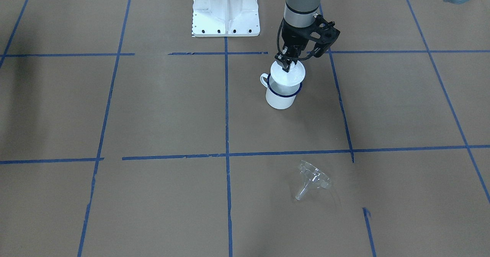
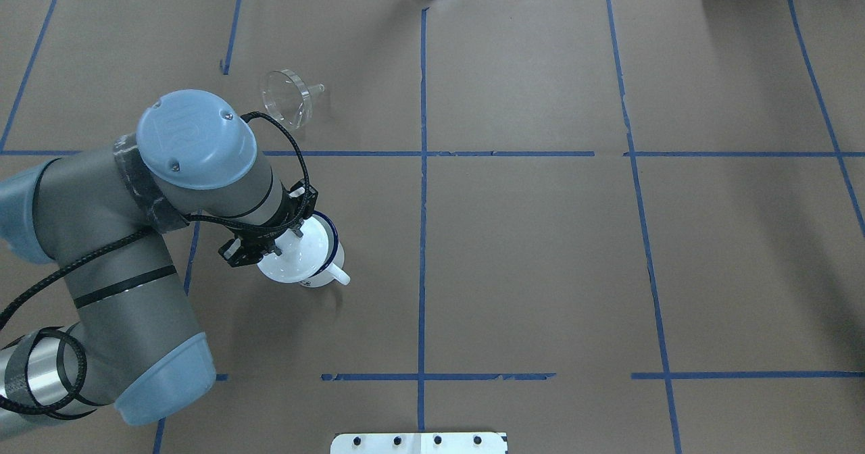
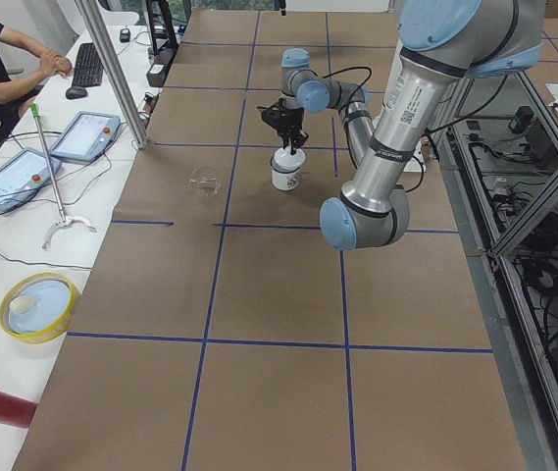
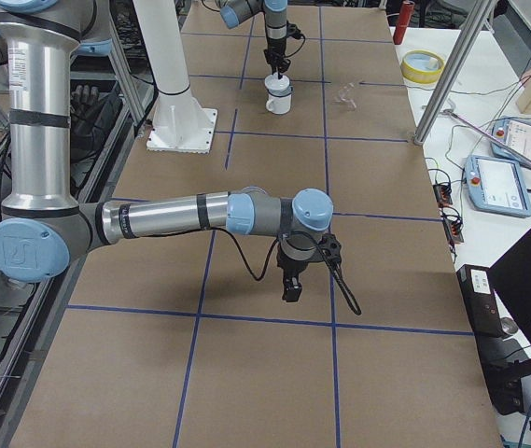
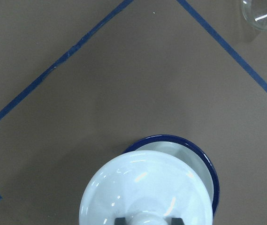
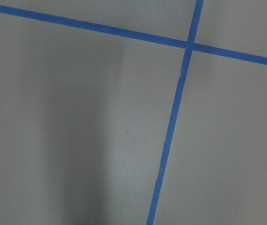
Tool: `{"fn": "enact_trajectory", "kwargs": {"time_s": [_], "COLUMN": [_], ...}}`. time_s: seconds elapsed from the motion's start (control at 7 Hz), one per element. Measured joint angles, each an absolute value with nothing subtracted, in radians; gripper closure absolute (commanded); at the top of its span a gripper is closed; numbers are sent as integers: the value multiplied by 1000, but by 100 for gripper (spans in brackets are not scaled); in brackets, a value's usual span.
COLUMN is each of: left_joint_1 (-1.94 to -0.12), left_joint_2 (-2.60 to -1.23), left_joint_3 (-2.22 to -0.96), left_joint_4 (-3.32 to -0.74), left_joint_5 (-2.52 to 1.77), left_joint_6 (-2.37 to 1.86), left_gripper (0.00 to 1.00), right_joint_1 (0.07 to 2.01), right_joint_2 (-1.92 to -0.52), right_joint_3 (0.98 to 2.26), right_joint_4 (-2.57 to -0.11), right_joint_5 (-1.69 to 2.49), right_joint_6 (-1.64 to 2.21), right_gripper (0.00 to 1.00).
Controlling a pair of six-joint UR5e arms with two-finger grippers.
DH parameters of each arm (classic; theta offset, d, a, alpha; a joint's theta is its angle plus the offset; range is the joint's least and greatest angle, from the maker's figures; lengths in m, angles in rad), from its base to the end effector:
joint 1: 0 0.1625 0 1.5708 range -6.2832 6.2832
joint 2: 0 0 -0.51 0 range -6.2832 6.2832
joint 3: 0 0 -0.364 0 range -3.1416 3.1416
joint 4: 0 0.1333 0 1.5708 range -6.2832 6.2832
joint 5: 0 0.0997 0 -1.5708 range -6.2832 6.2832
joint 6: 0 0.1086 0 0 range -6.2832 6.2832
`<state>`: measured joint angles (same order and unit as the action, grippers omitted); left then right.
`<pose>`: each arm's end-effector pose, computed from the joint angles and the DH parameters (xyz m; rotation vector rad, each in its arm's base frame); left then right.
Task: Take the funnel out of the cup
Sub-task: 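Lower the lid onto the mug rim with the left gripper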
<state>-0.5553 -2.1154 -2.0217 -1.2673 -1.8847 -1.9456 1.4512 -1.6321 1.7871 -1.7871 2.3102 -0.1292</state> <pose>0.4614 -0.4037 0.3092 -0.2445 0.7295 -0.7768 0.0092 -0.4271 0.7015 -0.0550 -0.7409 -0.2146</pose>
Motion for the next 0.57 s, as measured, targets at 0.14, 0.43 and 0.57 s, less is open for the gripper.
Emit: {"fn": "enact_trajectory", "kwargs": {"time_s": [0.14, 0.43, 0.57], "left_joint_1": [-555, -555, -556], "left_joint_2": [-2116, -2116, -2117], "left_joint_3": [-2014, -2000, -1996], "left_joint_4": [-1280, -1301, -1305], "left_joint_5": [-1885, -1885, -1883], "left_joint_6": [-1944, -1943, -1936], "left_gripper": [100, 100, 100], "right_joint_1": [1451, 1451, 1451], "right_joint_2": [-1632, -1632, -1632], "right_joint_3": [1787, 1787, 1787], "right_joint_4": [-1787, -1787, -1787], "right_joint_5": [2310, 2310, 2310], "right_joint_6": [-129, -129, -129], "right_gripper": [0, 0, 0]}}
